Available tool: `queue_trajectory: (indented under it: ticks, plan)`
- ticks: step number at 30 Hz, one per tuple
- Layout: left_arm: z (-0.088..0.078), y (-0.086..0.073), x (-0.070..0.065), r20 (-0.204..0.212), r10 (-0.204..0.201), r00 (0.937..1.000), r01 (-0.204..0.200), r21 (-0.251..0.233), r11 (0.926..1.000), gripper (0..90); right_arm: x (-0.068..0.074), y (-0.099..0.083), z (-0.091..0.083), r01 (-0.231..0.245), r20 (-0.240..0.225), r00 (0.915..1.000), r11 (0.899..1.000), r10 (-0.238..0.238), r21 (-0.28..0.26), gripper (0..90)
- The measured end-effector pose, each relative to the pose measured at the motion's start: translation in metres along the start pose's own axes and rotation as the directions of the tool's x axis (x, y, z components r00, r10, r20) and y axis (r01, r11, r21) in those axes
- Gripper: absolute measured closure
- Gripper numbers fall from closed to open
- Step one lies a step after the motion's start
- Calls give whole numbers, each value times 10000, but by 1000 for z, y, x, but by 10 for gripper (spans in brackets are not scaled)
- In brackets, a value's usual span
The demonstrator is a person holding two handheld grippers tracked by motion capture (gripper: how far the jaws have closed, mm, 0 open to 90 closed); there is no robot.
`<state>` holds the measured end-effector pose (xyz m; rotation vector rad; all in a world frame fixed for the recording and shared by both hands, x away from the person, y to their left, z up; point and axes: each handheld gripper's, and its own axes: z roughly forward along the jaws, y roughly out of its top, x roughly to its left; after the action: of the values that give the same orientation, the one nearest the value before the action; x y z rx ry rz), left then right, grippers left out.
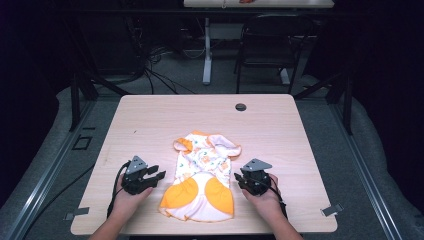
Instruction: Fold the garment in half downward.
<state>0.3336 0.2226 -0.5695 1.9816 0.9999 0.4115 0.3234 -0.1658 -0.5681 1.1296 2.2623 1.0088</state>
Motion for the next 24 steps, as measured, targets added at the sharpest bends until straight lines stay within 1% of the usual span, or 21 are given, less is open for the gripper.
queue_trajectory:
  ticks: [1,2,3,4,6,7,8,9,10,12,13,14,15,16,18,19,20,21,22,24]
  plan:
    - [0,0,0,0,0,10000,0,0,10000,630,0,0,0,0,0,10000,10000,0,0,719]
    - [1,1,-1,66,17,10000,-17,-21,10000,655,1,1,1,5,-454,9990,10000,-3,47,770]
    - [2,3,-4,11,118,9999,-118,77,9999,686,3,2,2,86,-582,9983,10000,-86,12,791]
    - [2,4,-5,55,193,9998,-194,123,9997,720,5,3,3,248,-731,9970,9997,-249,-28,820]
    - [4,7,-9,288,209,9994,-213,133,9997,786,9,6,5,451,-863,9953,9989,-441,89,855]
    - [4,7,-9,288,209,9994,-213,133,9997,806,9,6,5,451,-863,9953,9989,-441,89,855]
    - [8,10,-12,463,234,9987,-241,148,9996,834,13,10,8,655,-1027,9927,9978,-638,135,885]
    - [8,10,-12,463,234,9987,-241,148,9996,861,13,10,8,655,-1027,9927,9978,-638,135,885]
    - [15,11,-16,703,246,9972,-262,226,9994,873,17,14,11,738,-1174,9904,9972,-724,79,897]
    - [18,12,-18,751,294,9967,-316,275,9991,891,19,15,13,809,-1245,9891,9967,-791,94,897]
    - [21,12,-19,820,343,9960,-373,352,9987,891,21,16,15,947,-1291,9873,9954,-922,134,898]
    - [28,15,-20,886,437,9951,-483,496,9976,893,25,18,17,1222,-1249,9851,9922,-1182,245,898]
    - [28,15,-20,886,437,9951,-483,496,9976,894,25,18,17,1222,-1249,9851,9922,-1182,245,898]
    - [33,19,-20,846,552,9949,-595,498,9970,894,27,19,20,1350,-1259,9834,9905,-1305,278,898]
    - [36,20,-21,853,564,9948,-607,489,9970,895,27,19,22,1366,-1266,9832,9901,-1314,329,898]
    - [38,22,-21,859,584,9946,-626,471,9969,895,27,20,26,1391,-1160,9842,9895,-1337,394,898]
    - [45,21,-21,870,568,9946,-620,588,9963,895,26,20,28,1362,-1175,9845,9898,-1306,418,898]
    - [45,21,-21,870,568,9946,-620,588,9963,895,26,20,28,1362,-1175,9845,9898,-1306,418,898]
    - [48,20,-22,821,574,9950,-634,723,9954,895,25,20,30,1260,-1228,9853,9907,-1189,519,898]
    - [51,18,-23,843,731,9938,-812,972,9919,895,22,18,35,1221,-1313,9848,9906,-1133,616,898]
